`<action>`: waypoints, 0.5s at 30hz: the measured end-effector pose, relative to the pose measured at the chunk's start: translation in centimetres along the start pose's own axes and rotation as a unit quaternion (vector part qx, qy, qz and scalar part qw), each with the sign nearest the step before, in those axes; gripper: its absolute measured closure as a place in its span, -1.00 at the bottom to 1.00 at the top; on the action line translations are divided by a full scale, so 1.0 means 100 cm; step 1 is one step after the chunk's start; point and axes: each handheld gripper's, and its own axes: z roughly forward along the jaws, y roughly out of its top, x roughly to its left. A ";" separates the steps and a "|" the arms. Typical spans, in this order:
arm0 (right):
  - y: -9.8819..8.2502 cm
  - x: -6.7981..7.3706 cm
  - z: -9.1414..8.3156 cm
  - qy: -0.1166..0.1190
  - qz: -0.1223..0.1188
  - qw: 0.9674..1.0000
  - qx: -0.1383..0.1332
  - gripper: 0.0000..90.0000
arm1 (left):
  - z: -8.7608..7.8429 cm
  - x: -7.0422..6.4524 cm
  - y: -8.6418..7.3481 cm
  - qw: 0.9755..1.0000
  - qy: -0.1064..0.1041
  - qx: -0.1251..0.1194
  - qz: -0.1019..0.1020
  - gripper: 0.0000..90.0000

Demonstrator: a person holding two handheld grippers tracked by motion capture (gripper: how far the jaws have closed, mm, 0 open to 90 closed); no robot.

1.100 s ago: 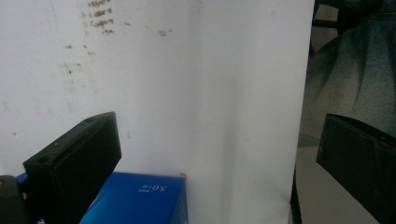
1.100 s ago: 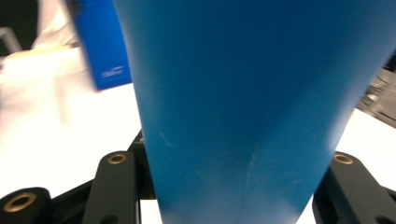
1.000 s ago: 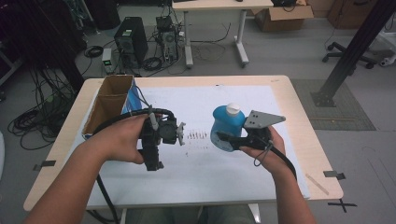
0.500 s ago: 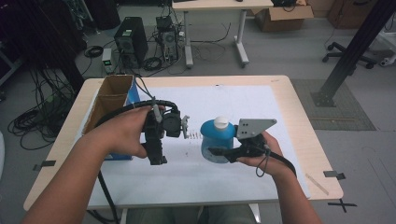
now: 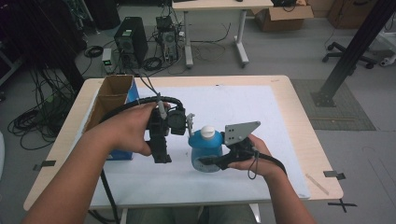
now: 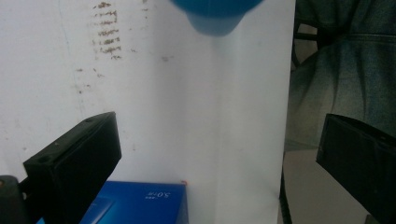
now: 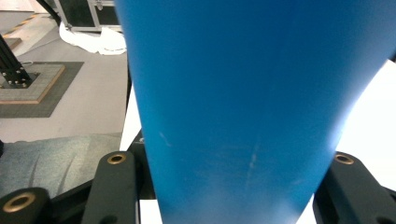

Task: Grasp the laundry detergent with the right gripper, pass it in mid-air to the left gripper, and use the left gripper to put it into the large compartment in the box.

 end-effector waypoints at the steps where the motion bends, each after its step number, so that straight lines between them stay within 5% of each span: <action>1: 0.000 0.000 0.005 0.003 -0.002 1.000 0.002 0.02 | 0.000 0.000 0.002 1.000 -0.001 0.003 0.001 -1.00; 15: 0.007 0.003 0.043 0.022 -0.011 1.000 -0.001 0.02 | 0.001 -0.003 0.010 1.000 -0.007 0.008 0.005 -1.00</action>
